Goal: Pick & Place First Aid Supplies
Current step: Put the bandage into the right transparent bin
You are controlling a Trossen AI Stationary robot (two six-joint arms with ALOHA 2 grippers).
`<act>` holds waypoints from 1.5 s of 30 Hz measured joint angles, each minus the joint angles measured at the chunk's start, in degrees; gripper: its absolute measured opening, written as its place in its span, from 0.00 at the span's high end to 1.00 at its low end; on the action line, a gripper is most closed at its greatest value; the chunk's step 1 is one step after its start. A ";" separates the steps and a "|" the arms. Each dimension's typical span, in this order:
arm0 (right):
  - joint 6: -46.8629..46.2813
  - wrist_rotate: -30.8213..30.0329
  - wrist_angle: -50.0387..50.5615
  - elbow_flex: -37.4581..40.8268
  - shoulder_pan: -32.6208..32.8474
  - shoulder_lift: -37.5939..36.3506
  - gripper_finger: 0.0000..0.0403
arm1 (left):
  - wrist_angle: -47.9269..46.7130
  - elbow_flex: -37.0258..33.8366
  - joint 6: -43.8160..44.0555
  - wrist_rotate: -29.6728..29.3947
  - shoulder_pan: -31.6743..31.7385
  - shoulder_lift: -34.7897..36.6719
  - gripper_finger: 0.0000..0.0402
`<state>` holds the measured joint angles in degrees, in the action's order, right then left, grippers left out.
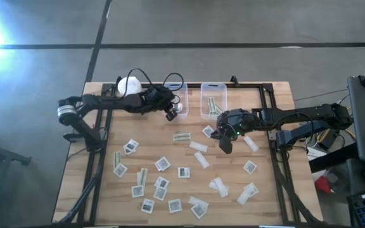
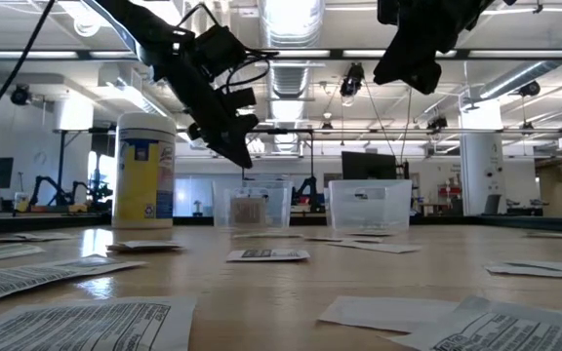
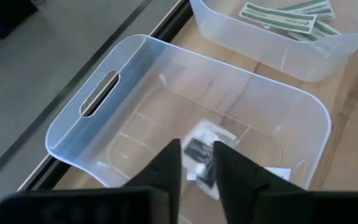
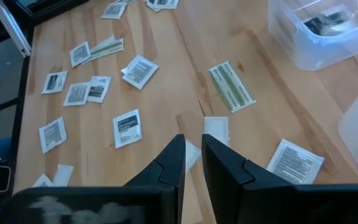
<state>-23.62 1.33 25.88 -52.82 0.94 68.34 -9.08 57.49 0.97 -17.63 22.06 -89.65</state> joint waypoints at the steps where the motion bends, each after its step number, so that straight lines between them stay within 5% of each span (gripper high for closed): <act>1: 0.00 0.00 -0.05 0.00 0.25 0.00 0.87 | 0.02 0.00 0.00 0.00 0.00 0.01 0.73; 9: 1.12 0.00 -3.57 0.09 2.97 0.00 0.87 | -1.38 0.00 -1.16 -0.02 -0.17 3.81 0.58; 20: 2.47 0.11 -11.35 0.09 5.95 4.25 0.87 | -8.44 -1.48 -1.29 -0.07 -6.34 14.59 0.59; 38: 5.26 0.12 -14.56 0.01 6.31 13.49 0.87 | -8.51 -15.14 10.99 -0.46 -24.03 24.38 0.59; 45: 2.85 -2.81 8.36 -5.73 6.72 11.47 0.87 | -7.53 -19.28 14.77 -0.49 -27.33 25.06 0.59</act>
<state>-20.77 -1.48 34.24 -58.55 7.66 79.80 -16.61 38.21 15.74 -18.12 -5.26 -64.58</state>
